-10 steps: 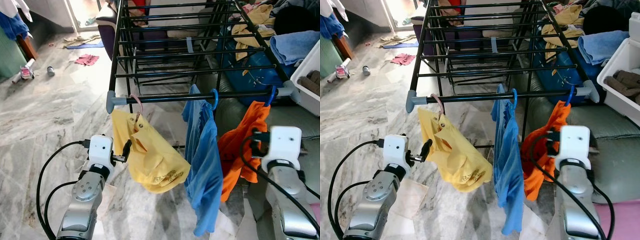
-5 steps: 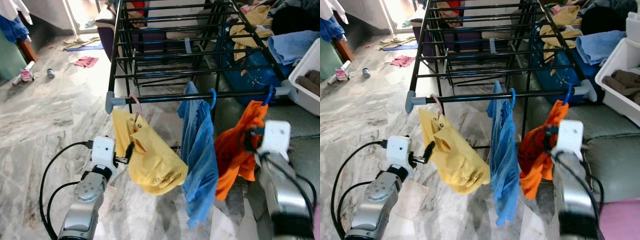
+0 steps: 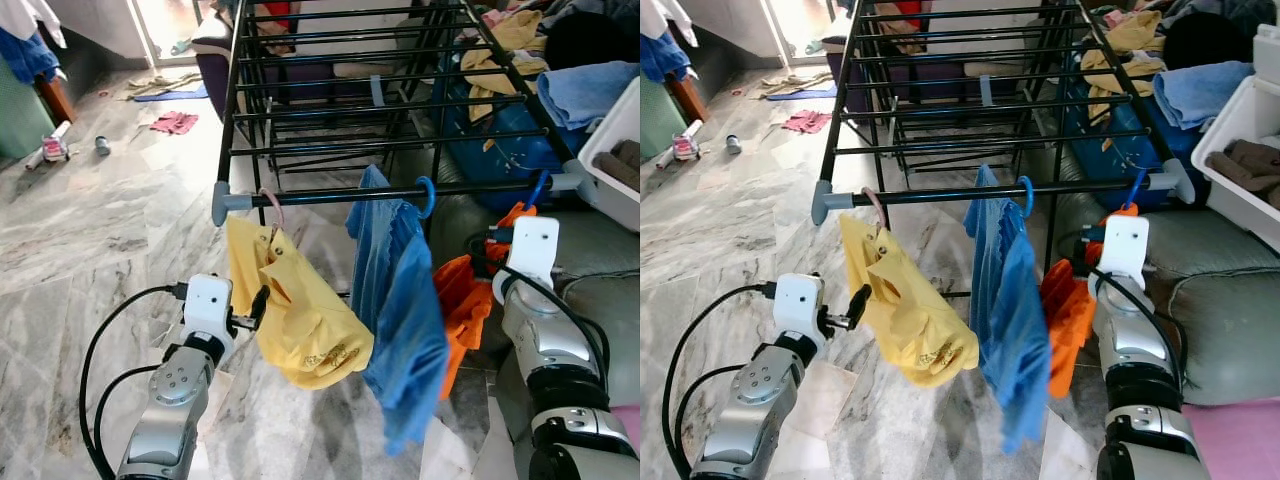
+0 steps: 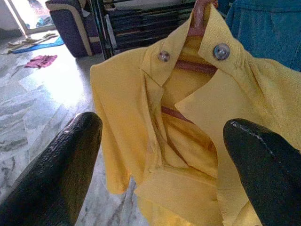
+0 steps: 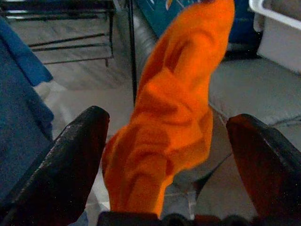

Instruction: Hang hanger

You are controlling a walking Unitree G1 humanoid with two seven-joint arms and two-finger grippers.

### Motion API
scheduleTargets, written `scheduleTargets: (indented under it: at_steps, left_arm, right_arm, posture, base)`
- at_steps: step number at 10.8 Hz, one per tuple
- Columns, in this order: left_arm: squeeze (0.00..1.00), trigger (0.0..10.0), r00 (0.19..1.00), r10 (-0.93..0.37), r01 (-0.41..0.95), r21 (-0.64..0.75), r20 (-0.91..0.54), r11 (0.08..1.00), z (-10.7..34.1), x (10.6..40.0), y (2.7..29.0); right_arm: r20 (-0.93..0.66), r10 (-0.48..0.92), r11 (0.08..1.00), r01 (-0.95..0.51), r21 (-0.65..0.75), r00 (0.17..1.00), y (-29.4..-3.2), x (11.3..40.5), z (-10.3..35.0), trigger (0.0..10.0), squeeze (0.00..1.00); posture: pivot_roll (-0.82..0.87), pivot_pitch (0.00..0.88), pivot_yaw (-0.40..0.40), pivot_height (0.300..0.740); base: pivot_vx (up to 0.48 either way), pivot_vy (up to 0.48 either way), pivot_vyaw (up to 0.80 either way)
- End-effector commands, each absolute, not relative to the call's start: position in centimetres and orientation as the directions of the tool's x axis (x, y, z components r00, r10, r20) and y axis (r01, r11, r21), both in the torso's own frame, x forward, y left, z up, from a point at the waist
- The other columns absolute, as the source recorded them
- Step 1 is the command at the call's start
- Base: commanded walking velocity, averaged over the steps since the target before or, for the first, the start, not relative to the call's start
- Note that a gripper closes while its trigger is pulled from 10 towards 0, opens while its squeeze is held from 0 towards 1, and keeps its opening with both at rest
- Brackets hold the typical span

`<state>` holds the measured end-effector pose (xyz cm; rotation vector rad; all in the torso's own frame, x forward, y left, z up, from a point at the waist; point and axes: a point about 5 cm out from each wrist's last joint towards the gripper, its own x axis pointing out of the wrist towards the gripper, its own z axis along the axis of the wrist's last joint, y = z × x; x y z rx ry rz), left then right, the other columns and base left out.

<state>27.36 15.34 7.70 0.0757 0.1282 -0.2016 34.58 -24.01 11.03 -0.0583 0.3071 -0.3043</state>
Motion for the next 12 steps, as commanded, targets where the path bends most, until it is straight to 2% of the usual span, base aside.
scheduleTargets:
  at_steps: [1, 4, 6, 9, 11, 12]
  left_arm:
    - [0.00, 10.0, 0.971, -0.195, 0.205, 0.065, -0.135, 0.976, 7.8, 27.2, 15.5]
    - [0.00, 10.0, 0.969, -0.201, 0.211, 0.064, -0.143, 0.975, 7.8, 27.2, 15.5]
    - [0.00, 10.0, 0.967, -0.210, 0.222, 0.065, -0.146, 0.973, 7.8, 27.4, 15.4]
    - [0.00, 10.0, 0.966, -0.213, 0.224, 0.067, -0.150, 0.972, 7.8, 27.6, 15.3]
    - [0.00, 10.0, 0.967, -0.205, 0.217, 0.071, -0.149, 0.974, 7.8, 27.6, 15.3]
    - [0.00, 10.0, 0.968, -0.200, 0.213, 0.072, -0.153, 0.974, 7.7, 27.5, 15.4]
  right_arm:
    - [-0.310, -0.321, 0.947, 0.305, -0.101, 0.895, -24.2, 34.6, 10.7, 10.0, 0.00]
    - [-0.302, -0.398, 0.917, 0.368, -0.153, 0.866, -26.1, 33.5, 10.4, 10.0, 0.00]
    - [-0.235, -0.511, 0.857, 0.470, -0.211, 0.827, -29.7, 32.6, 11.4, 10.0, 0.00]
    - [-0.203, -0.413, 0.908, 0.386, -0.161, 0.888, -29.3, 33.8, 12.7, 10.0, 0.00]
    - [-0.275, -0.336, 0.940, 0.301, -0.162, 0.901, -28.7, 34.1, 11.9, 10.0, 0.00]
    - [-0.283, -0.331, 0.943, 0.304, -0.136, 0.900, -28.9, 34.0, 11.7, 10.0, 0.00]
  posture:
    - [-0.04, 0.073, 0.017, 0.740]
    - [-0.05, 0.078, 0.021, 0.740]
    - [-0.05, 0.078, 0.030, 0.740]
    - [-0.05, 0.075, 0.029, 0.740]
    - [-0.05, 0.072, 0.024, 0.740]
    - [-0.05, 0.070, 0.022, 0.740]
  base:
    - [0.000, 0.000, 0.00]
    - [0.000, 0.000, 0.00]
    - [0.000, 0.000, 0.00]
    - [0.000, 0.000, 0.00]
    - [0.000, 0.000, 0.00]
    - [0.000, 0.000, 0.00]
